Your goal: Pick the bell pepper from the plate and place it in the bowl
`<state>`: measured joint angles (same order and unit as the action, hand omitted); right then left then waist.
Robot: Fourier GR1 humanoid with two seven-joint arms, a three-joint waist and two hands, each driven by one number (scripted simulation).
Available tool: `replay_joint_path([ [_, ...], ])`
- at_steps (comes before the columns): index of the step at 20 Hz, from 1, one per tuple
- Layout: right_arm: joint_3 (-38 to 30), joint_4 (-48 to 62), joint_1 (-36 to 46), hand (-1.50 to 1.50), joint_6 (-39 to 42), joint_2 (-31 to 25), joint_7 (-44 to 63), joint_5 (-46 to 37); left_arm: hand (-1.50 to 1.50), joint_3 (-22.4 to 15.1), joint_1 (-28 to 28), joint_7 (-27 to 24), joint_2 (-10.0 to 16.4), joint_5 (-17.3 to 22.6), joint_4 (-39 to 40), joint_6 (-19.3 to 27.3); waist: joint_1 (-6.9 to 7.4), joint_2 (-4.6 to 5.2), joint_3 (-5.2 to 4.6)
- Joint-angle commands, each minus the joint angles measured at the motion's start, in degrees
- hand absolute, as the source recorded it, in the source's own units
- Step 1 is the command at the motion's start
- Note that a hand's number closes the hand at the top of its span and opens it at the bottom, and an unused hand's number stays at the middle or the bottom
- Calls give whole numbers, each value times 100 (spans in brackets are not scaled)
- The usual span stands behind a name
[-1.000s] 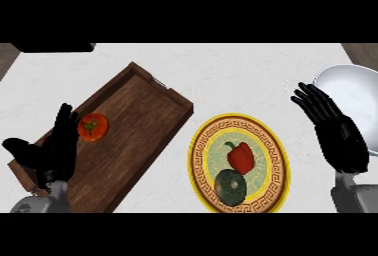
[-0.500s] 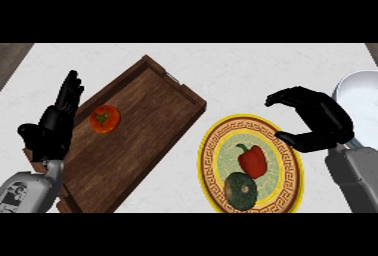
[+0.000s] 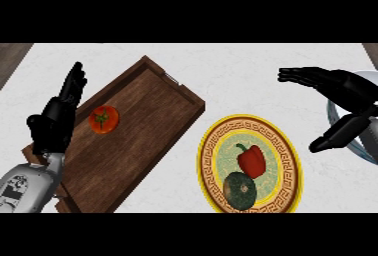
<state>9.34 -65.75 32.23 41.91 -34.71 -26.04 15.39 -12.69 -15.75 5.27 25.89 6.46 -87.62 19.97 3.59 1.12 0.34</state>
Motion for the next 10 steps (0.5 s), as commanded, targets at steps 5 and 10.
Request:
replay_joint_path([
  [5,987,-125,944,-150,428,-455,-899,-1737,0,-39,-58,175,-69,-204,53,117,-77,-36,-21],
  [10,1842,-167,1110,-150,176,-335,-1285,-2550,0,24,-182,273,-57,-216,40,33,-139,-48,-25],
])
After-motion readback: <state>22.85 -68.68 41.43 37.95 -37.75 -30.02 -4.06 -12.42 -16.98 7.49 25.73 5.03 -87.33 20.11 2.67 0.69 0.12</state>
